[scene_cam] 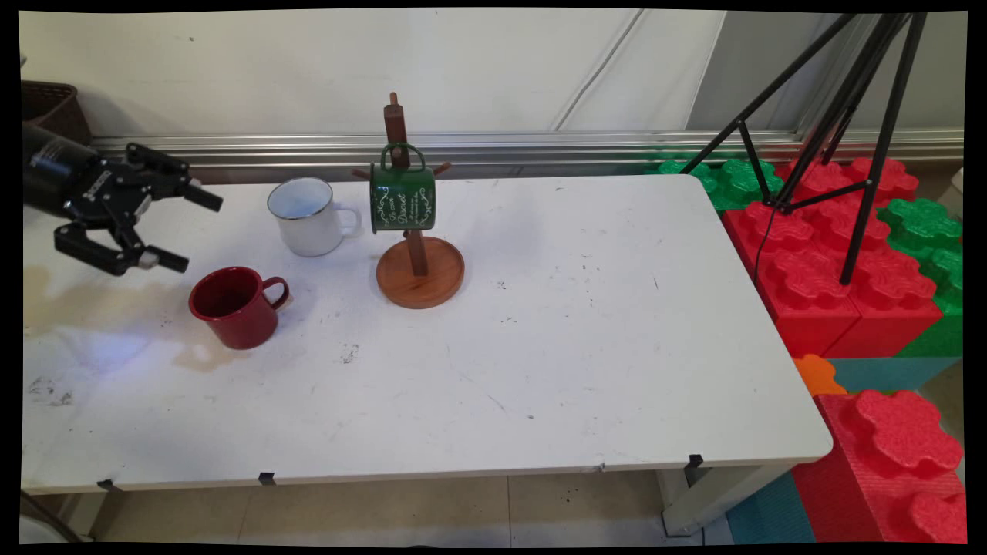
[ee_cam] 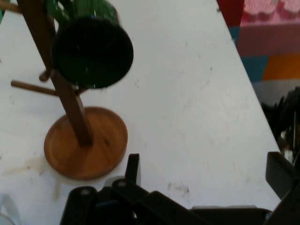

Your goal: Pick up the green mug from the rack

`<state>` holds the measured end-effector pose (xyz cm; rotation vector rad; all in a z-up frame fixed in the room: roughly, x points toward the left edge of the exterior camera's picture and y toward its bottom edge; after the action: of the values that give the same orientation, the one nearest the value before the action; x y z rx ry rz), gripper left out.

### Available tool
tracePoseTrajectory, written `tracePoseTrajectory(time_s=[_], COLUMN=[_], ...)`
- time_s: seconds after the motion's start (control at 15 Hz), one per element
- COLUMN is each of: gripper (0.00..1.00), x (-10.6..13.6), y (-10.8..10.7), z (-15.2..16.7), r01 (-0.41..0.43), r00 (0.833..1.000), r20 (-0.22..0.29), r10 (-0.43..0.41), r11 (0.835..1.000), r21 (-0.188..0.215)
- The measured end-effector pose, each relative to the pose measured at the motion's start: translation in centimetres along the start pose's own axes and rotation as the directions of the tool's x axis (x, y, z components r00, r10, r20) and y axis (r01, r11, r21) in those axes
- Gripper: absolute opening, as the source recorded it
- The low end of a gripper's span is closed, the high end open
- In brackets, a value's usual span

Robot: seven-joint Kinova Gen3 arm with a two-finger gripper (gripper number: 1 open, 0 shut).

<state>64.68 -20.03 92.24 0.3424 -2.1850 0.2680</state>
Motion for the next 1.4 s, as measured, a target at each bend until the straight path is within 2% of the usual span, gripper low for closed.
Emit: tracePoseTrajectory(time_s=[0.4, 0.73, 1.4], gripper=[1.0, 1.0, 1.0], x=[1.4, 1.8, 0.9], y=[-0.7, -1.8, -3.2], z=[1.6, 4.4, 10.5], r01=[0.055, 0.111, 0.192], r00=[0.994, 0.98, 0.954], r20=[-0.097, -0.169, -0.23], r10=[-0.055, -0.109, -0.192], r11=[0.998, 0.994, 0.981], r21=[-0.001, 0.0, -0.021])
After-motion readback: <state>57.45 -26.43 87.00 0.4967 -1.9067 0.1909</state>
